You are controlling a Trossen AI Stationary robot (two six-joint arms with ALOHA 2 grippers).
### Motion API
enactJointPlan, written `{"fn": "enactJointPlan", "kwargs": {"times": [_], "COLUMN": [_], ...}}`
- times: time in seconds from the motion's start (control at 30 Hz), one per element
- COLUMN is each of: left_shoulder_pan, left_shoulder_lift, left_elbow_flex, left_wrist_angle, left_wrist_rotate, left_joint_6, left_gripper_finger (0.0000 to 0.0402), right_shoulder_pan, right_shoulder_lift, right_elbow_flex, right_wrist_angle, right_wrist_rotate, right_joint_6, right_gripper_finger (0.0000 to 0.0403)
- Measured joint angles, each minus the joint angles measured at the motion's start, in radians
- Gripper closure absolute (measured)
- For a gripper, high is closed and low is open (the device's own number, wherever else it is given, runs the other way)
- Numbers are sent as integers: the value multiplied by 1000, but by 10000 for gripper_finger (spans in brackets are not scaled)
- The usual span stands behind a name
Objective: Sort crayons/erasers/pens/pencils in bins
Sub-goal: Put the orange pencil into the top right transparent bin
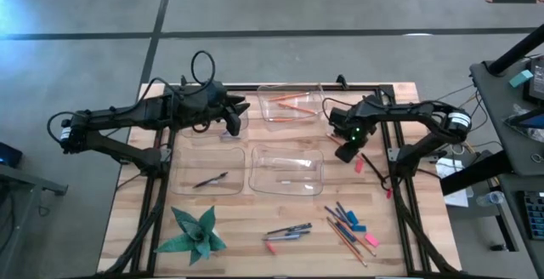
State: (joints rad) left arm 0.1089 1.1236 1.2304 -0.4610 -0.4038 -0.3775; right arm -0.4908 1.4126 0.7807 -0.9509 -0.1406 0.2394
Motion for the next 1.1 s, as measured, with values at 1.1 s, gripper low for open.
{"fn": "enactJointPlan", "kwargs": {"times": [1.1], "left_shoulder_pan": [-1], "left_shoulder_lift": [0], "left_elbow_flex": [0], "left_wrist_angle": [0], "left_wrist_rotate": [10], "left_joint_6": [-8], "left_gripper_finger": [285], "right_shoulder_pan": [-1], "right_shoulder_lift": [248], "right_elbow_flex": [2], "right_wrist_angle": [191], "right_wrist_rotate": [45], "right_joint_6": [-82], "right_gripper_finger": [390]}}
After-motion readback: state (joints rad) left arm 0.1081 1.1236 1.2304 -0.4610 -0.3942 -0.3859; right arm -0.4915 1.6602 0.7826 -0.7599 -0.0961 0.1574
